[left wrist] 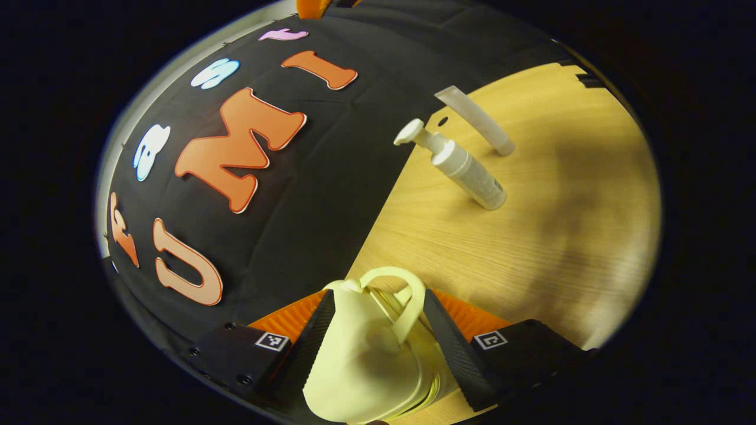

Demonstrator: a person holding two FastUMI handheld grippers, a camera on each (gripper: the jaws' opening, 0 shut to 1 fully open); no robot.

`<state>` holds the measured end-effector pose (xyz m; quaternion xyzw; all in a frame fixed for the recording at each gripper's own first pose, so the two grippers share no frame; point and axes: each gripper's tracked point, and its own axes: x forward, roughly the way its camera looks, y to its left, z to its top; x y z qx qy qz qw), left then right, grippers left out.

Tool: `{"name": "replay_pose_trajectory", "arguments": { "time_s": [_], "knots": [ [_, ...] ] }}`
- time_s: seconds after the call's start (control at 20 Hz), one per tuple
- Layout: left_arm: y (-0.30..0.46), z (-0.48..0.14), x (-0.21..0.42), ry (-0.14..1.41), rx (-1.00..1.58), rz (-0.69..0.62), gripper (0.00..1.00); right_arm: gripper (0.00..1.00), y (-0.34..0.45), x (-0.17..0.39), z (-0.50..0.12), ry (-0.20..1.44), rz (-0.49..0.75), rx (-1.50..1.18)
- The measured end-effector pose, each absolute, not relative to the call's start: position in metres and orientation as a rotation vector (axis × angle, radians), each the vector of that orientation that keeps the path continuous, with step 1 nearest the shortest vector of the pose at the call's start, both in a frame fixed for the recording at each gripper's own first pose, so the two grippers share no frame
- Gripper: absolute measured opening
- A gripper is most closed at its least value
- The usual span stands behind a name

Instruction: First open the suitcase, pack the skin care products into it, and then close the suitcase.

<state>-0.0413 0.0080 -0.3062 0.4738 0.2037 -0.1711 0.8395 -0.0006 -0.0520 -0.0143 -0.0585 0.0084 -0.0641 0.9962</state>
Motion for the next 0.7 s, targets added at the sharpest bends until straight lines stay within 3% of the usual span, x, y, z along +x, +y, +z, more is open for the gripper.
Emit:
{"name": "replay_pose_trajectory", "arguments": {
  "time_s": [0.2,0.3,0.45,0.55,0.6,0.7],
  "knots": [
    [0.020,-0.326,-0.039,0.459,1.122,-0.350,0.97,0.93,-0.053,-0.003,-0.015,0.022,-0.140,-0.117],
    [0.024,-0.335,-0.037,0.464,1.165,-0.341,0.84,0.93,-0.055,-0.004,-0.017,0.023,-0.144,-0.113],
    [0.027,-0.338,-0.029,0.442,1.233,-0.305,0.79,0.93,-0.053,-0.005,-0.018,0.025,-0.147,-0.110],
    [0.025,-0.343,-0.025,0.445,1.264,-0.308,0.48,0.93,-0.052,-0.005,-0.019,0.028,-0.146,-0.110],
    [0.022,-0.340,-0.025,0.438,1.280,-0.308,0.48,0.93,-0.052,-0.005,-0.019,0.030,-0.146,-0.112],
    [0.021,-0.336,-0.024,0.419,1.302,-0.298,0.38,0.93,-0.053,-0.006,-0.018,0.030,-0.147,-0.118]
  ]
}}
